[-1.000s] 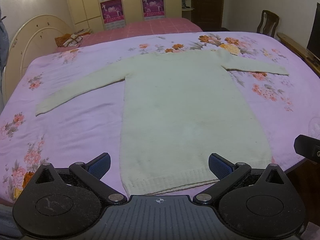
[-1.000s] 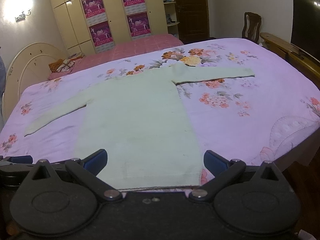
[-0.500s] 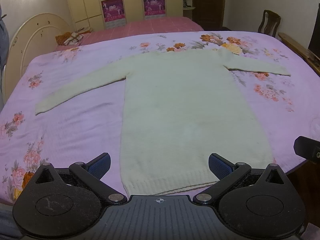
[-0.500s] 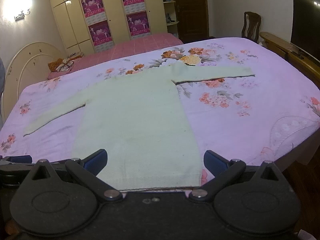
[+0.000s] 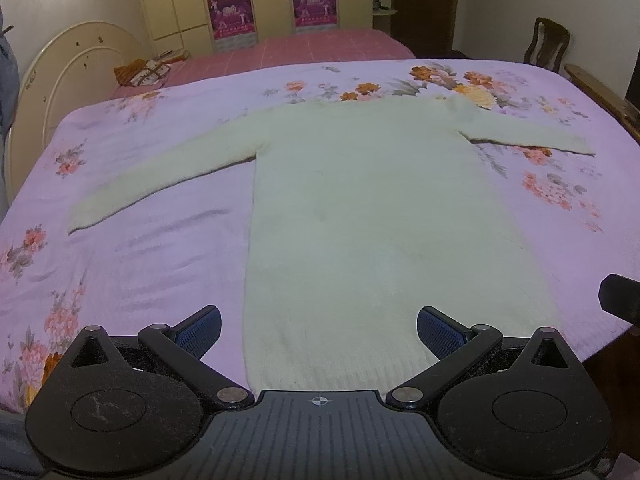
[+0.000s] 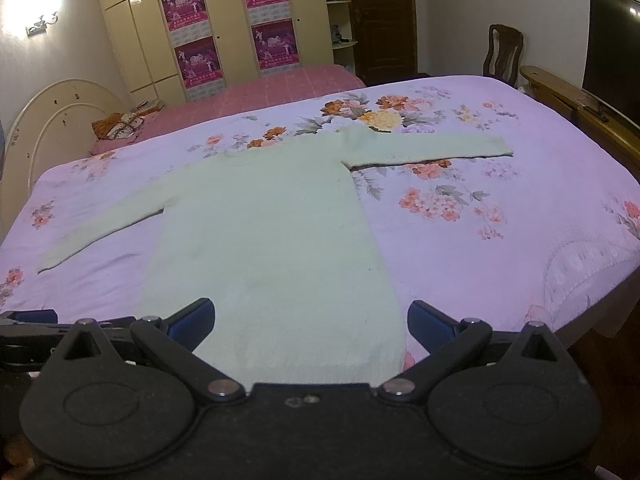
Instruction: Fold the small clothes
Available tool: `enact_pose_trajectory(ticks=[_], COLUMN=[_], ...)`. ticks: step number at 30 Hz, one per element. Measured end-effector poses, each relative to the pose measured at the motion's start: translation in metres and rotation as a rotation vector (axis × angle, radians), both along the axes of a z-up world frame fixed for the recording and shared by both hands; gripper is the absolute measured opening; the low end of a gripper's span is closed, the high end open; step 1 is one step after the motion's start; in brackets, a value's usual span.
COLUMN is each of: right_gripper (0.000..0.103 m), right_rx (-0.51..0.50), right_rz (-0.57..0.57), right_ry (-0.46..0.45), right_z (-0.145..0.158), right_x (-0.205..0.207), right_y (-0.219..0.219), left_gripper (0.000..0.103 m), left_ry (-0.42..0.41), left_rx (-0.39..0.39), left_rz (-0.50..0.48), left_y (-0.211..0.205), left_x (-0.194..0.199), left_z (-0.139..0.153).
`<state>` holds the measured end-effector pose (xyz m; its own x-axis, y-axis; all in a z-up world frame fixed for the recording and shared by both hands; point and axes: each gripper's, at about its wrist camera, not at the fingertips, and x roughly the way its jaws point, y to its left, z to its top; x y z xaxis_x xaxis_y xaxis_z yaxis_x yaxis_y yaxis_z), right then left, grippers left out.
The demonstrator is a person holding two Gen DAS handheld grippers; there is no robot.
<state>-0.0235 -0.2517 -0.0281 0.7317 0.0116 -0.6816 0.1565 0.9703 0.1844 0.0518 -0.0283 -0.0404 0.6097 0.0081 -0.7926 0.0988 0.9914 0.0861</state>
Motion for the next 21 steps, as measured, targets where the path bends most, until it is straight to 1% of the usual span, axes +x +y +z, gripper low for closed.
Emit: enact_pose_trajectory(ticks=[7, 12, 16, 20, 21], right_gripper=[0.102, 0.102, 0.102, 0.098, 0.096], right_rx=[-0.021, -0.027, -0.014, -0.014, -0.013], right_rz=[-0.019, -0.040, -0.057, -0.075, -0.078], right_ry=[-0.008, -0.025, -0.026, -0.032, -0.031], right_z=[-0.007, -0.014, -0.021, -0.030, -0.032], right_x=[0.027, 0.055, 0.083, 0.114, 0.123], right_y=[-0.010, -0.025, -0.044, -0.064, -0.070], left_gripper=[0.103, 0.103, 0.103, 0.103, 0.103], left_ry=[-0.007, -0.021, -0.022, -0.010, -0.008], left_rx=[-0.002, 0.007, 0.003, -0.016, -0.025], left_rz=[0.017, 0.017, 0.010, 0.015, 0.015], left_y=[-0.001, -0.010, -0.020, -0.030, -0.033], left_x=[0.035, 0.071, 0.106, 0.140, 0.149], left_z=[-0.005, -0.010, -0.015, -0.024, -0.025])
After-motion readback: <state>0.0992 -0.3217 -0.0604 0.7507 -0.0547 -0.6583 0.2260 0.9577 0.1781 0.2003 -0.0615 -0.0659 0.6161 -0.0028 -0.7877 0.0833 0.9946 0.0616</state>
